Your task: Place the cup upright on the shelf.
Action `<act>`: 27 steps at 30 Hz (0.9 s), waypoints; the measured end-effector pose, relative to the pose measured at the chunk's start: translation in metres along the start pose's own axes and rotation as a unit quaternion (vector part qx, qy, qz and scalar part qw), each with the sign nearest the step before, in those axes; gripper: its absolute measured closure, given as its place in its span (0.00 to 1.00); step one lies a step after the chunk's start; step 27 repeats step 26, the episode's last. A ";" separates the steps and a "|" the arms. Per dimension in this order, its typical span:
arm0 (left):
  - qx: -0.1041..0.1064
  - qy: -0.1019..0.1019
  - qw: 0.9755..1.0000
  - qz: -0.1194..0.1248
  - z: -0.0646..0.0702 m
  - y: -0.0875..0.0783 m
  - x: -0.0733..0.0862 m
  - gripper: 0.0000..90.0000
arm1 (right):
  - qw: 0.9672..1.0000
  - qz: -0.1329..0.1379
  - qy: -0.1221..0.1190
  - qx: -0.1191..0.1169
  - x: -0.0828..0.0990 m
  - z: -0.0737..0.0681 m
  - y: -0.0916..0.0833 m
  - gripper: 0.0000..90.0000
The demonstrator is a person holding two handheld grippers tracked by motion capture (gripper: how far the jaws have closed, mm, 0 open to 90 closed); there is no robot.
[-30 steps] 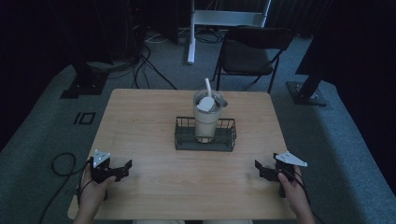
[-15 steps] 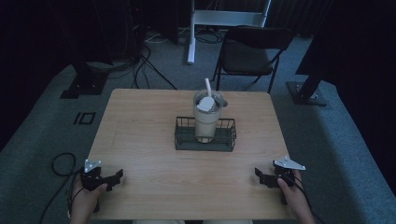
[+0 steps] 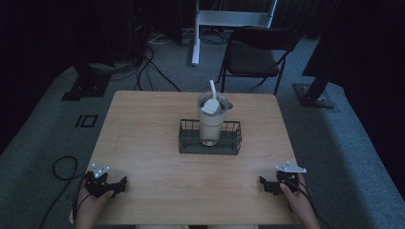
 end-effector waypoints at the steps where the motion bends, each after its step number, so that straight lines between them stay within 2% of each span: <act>1: -0.005 -0.005 1.000 0.000 0.001 0.000 0.000 0.04 | 1.000 0.000 0.000 -0.001 0.000 0.000 0.000 0.10; 3: -0.018 -0.019 1.000 -0.002 0.004 -0.001 0.000 0.04 | 1.000 0.000 -0.004 -0.005 0.001 -0.001 -0.001 0.10; 7: -0.058 -0.063 0.996 -0.007 0.010 -0.001 0.000 0.04 | 1.000 0.001 0.004 0.002 0.002 -0.002 -0.001 0.10; 9: -0.060 -0.076 0.995 -0.006 0.012 -0.003 0.001 0.04 | 1.000 0.003 0.021 0.019 0.002 -0.003 -0.001 0.10; 11: -0.061 -0.109 0.992 0.000 0.013 -0.004 0.001 0.04 | 0.998 0.007 0.043 0.042 0.001 -0.003 0.000 0.10; 14: -0.048 -0.128 0.991 0.009 0.012 -0.004 0.001 0.04 | 0.997 0.009 0.057 0.057 0.000 -0.004 0.001 0.10; 17: -0.048 -0.127 0.991 0.008 0.012 -0.004 0.001 0.04 | 0.996 0.011 0.064 0.065 -0.001 -0.006 0.002 0.10; 19: -0.057 -0.121 0.991 0.005 0.014 -0.004 0.001 0.04 | 0.995 0.011 0.067 0.067 -0.001 -0.006 0.002 0.10; 22: -0.078 -0.081 0.994 -0.013 0.020 -0.002 0.000 0.04 | 0.995 0.011 0.068 0.067 -0.001 -0.006 0.002 0.10; 27: -0.076 -0.081 0.994 -0.012 0.020 -0.002 -0.001 0.02 | 0.995 0.011 0.068 0.067 -0.001 -0.006 0.002 0.10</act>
Point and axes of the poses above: each handheld gripper's, and its own axes: y roughly forward along the jaws, x roughly out of its underside, z roughly to its right, the point moved 1 cm from there along y, roughly forward along the jaws, and after that the axes turned 9 degrees about -x, right-handed, at the moved point
